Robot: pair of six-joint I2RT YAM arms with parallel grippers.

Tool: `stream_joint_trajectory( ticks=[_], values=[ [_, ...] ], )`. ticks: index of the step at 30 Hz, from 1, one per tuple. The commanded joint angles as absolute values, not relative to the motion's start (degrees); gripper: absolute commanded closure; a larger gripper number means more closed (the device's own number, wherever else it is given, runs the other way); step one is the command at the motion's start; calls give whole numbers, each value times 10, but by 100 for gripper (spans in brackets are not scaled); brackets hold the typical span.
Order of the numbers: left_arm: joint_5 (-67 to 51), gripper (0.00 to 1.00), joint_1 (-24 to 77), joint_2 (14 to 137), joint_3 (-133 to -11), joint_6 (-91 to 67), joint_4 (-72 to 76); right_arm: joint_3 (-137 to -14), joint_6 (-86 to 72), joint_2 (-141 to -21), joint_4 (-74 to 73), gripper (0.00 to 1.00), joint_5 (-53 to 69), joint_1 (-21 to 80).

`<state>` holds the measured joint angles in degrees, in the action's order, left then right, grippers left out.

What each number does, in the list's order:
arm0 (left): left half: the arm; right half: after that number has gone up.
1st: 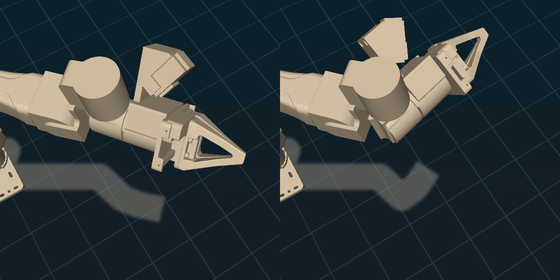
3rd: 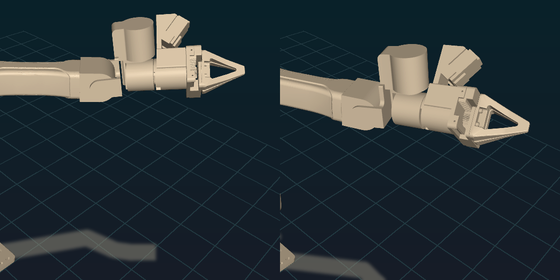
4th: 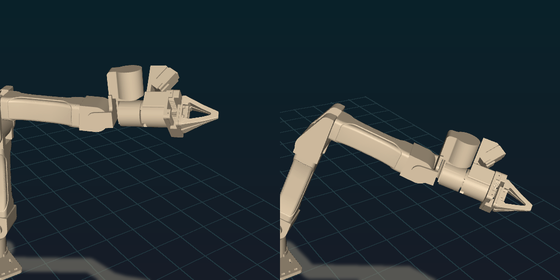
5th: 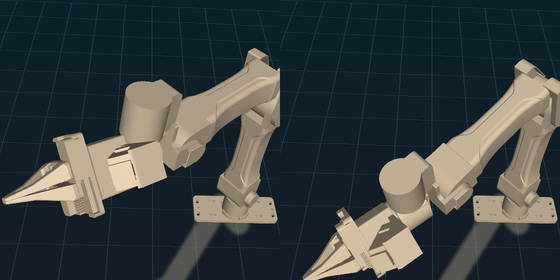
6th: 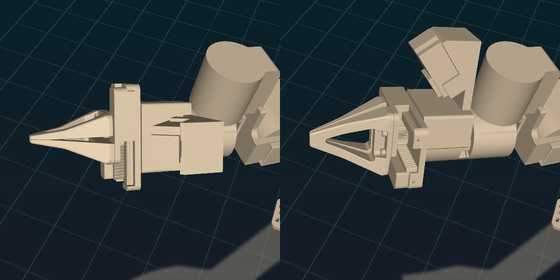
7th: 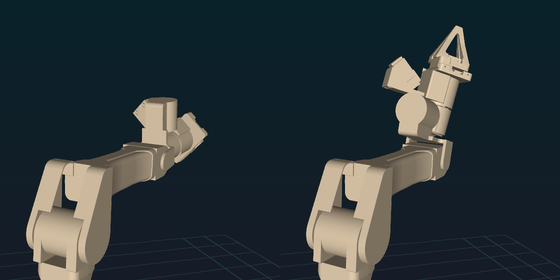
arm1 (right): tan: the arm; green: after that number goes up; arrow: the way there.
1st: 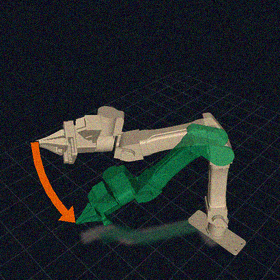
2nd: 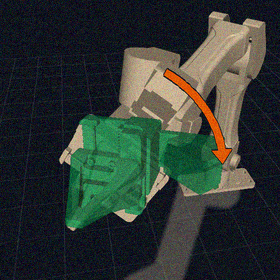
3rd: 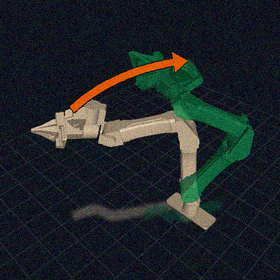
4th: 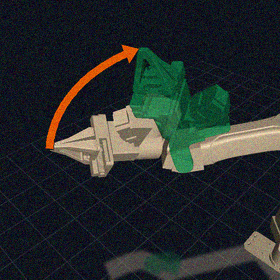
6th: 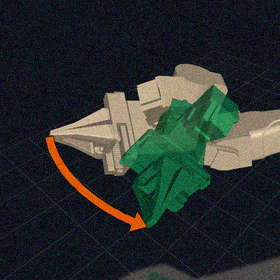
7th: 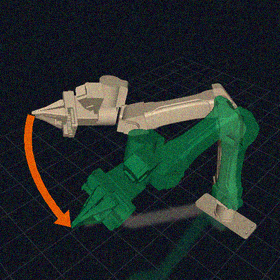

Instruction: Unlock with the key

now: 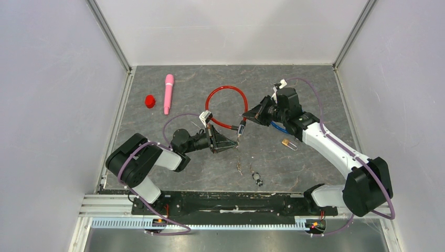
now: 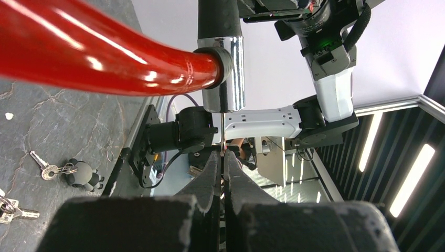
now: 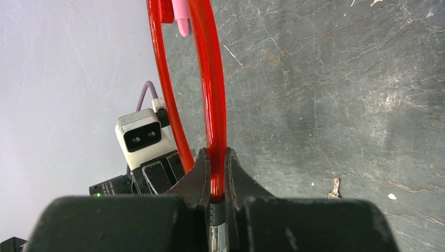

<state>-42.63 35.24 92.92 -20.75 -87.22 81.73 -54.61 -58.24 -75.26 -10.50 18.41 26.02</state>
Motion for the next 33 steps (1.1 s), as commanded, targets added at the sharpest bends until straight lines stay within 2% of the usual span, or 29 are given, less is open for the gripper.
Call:
stream_joint_trajectory(
  ticks=[1, 33],
  values=[
    [-443, 98, 360, 925, -226, -884, 857, -569, -583, -736, -50, 100, 211, 260],
    [-414, 98, 358, 931, -208, -886, 859, -558, -584, -726, -42, 100, 217, 258]
  ],
)
